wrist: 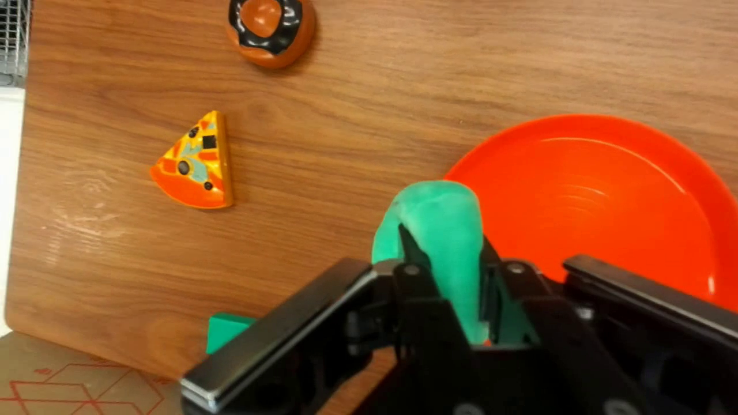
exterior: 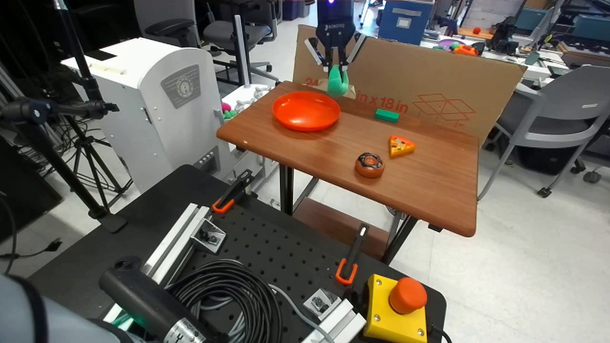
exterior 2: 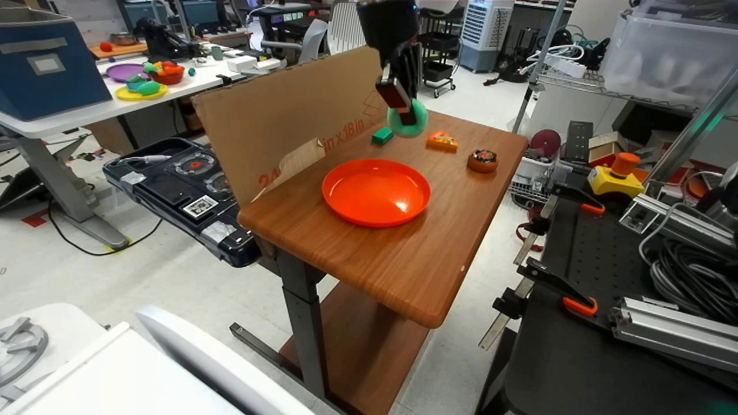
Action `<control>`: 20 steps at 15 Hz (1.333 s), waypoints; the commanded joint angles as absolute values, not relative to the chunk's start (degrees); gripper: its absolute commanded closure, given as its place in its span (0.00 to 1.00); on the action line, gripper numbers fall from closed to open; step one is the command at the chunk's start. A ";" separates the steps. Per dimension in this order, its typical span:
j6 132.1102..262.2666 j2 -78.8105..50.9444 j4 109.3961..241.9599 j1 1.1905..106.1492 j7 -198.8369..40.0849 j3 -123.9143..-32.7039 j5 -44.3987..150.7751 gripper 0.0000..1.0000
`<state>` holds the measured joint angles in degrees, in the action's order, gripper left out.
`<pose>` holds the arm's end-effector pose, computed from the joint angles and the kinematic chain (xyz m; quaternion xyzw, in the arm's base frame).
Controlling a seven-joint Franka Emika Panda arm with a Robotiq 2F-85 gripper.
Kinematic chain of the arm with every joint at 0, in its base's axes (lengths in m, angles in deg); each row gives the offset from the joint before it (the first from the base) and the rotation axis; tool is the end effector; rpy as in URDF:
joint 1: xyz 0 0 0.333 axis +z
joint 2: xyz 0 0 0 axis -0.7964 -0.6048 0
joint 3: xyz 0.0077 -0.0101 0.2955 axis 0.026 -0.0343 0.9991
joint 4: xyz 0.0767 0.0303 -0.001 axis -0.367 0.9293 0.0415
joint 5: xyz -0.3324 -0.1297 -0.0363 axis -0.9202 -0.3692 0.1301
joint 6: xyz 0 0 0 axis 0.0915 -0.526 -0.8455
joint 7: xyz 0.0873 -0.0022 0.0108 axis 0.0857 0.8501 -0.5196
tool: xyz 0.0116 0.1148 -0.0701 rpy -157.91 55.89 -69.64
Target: Pick up the green plush toy from the plate and put it on the table
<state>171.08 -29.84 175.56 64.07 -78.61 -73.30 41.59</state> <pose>0.6017 0.1048 0.2563 0.9775 0.1155 -0.1213 0.1282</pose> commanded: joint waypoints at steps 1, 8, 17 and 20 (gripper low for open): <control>172.83 -27.48 178.07 61.41 -79.19 -74.05 41.37 0.95; 170.44 -33.61 172.98 58.38 -78.33 -75.65 41.66 0.95; 167.18 -43.88 164.61 59.16 -78.23 -76.19 42.07 0.95; 165.45 -46.20 161.96 59.74 -78.86 -75.87 42.32 0.95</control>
